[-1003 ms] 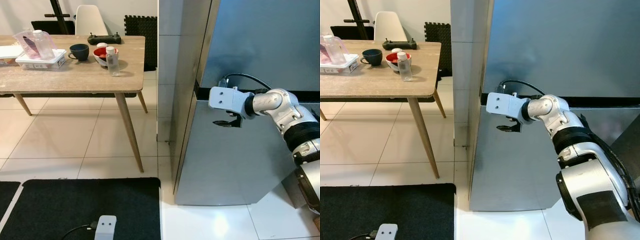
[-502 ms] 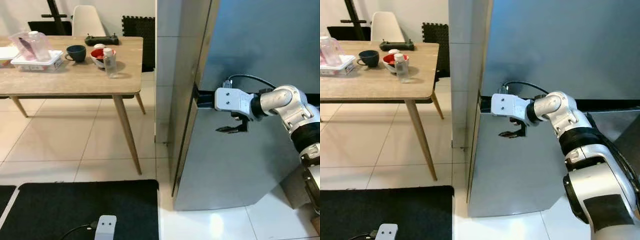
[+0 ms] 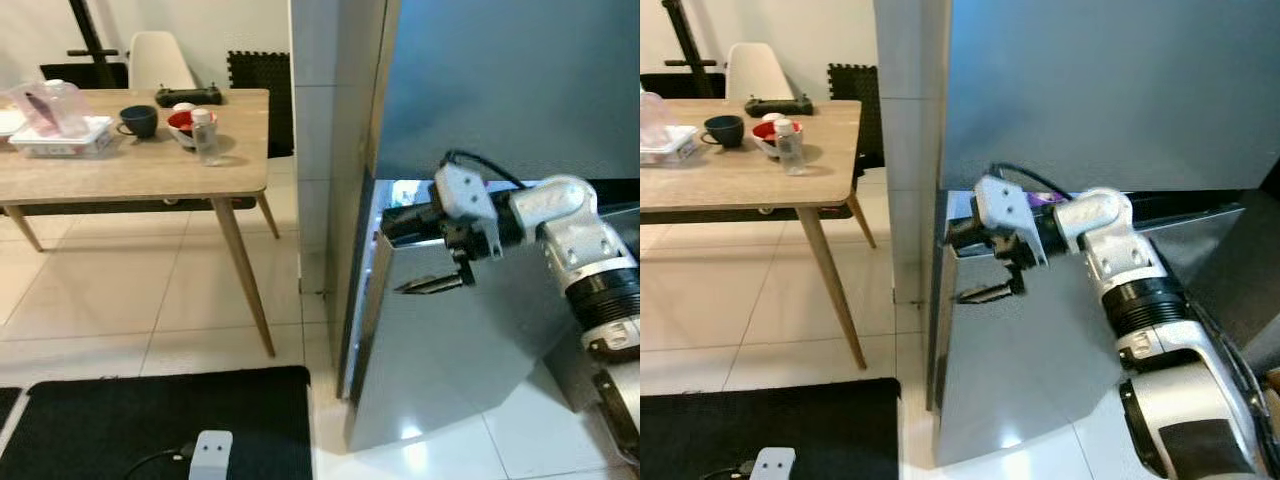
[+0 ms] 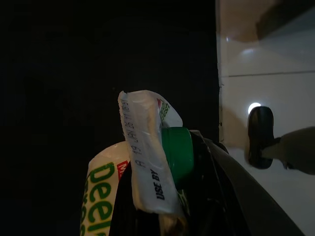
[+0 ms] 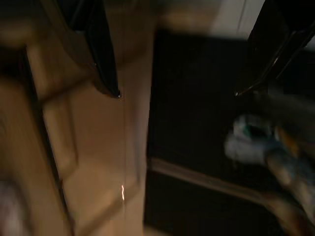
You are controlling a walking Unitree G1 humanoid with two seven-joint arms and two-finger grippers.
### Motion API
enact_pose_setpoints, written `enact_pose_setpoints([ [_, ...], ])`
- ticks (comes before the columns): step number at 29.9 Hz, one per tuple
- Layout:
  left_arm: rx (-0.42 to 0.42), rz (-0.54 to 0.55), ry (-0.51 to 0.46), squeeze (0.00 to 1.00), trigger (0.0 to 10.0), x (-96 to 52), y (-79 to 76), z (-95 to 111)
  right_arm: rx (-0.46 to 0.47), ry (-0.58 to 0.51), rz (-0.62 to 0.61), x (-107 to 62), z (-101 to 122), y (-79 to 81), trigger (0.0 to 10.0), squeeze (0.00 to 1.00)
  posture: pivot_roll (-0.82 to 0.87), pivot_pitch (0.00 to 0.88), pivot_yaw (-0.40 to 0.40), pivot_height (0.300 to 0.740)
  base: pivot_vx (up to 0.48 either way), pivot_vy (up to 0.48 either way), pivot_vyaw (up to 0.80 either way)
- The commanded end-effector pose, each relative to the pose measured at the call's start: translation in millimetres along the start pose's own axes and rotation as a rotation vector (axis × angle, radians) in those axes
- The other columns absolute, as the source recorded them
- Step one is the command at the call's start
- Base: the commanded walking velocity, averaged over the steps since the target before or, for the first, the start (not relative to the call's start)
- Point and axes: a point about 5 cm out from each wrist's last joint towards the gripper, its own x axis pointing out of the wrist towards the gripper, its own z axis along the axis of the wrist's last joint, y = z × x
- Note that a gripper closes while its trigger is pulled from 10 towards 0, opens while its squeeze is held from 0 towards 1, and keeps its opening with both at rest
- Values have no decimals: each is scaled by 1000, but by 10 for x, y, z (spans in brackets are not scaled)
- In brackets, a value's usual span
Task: Restocking fridge
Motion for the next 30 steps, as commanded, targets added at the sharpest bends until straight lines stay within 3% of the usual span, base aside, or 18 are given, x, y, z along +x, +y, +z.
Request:
enact_pose_setpoints([
  [1, -7, -33, 26, 0, 10000, -4, -109, -68, -13, -89, 5, -47, 120, 6, 10000, 0, -71, 0, -63, 740, 0, 0, 0],
  [4, -7, -33, 26, 0, 10000, -4, -109, -67, -29, -98, -27, -40, 127, -40, 10000, 0, -71, 0, -63, 740, 0, 0, 0],
  [6, -8, -34, 25, 0, 10000, -4, -110, -65, -49, -27, -103, -1, 36, -132, 10000, 0, -71, 0, -63, 740, 0, 0, 0],
  [8, -8, -34, 25, 0, 10000, -4, -110, -65, -49, -27, -103, -1, 36, -132, 10000, 0, -71, 0, -63, 740, 0, 0, 0],
  [9, -6, -33, 25, 0, 10000, -4, -108, -65, -47, 116, -185, 35, -127, -208, 10000, 0, -71, 0, -62, 740, 0, 0, 0],
  [10, -6, -33, 25, 0, 10000, -4, -108, -65, -47, 116, -185, 35, -127, -208, 10000, 0, -71, 0, -62, 740, 0, 0, 0],
  [11, -6, -33, 25, 0, 10000, -4, -106, -65, -38, 170, -235, 22, -163, -234, 2000, 0, -71, 0, -62, 740, 0, 0, 0],
  [12, -6, -33, 25, 0, 10000, -4, -106, -65, -38, 170, -235, 22, -163, -234, 2000, 0, -71, 0, -62, 740, 0, 0, 0],
  [13, -6, -32, 26, 0, 10000, -4, -104, -66, -29, 192, -270, 2, -166, -254, 0, 0, -69, 0, -61, 740, 0, 0, 0],
  [22, -5, -31, 27, 0, 10000, -5, -100, -71, -40, 208, -394, -105, -71, -353, 0, 0, -71, 0, -59, 740, 0, 0, 0],
  [27, -5, -32, 27, 0, 10000, -5, -102, -71, -80, 318, -455, -158, -132, -407, 0, 0, -71, 0, -61, 740, 0, 0, 0],
  [29, -4, -34, 27, 0, 10000, -5, -107, -70, -119, 459, -490, -198, -221, -443, 0, 0, -72, 0, -62, 740, 0, 0, 0],
  [30, -4, -34, 27, 0, 10000, -5, -107, -70, -119, 459, -490, -198, -221, -443, 0, 0, -72, 0, -62, 740, 0, 0, 0],
])
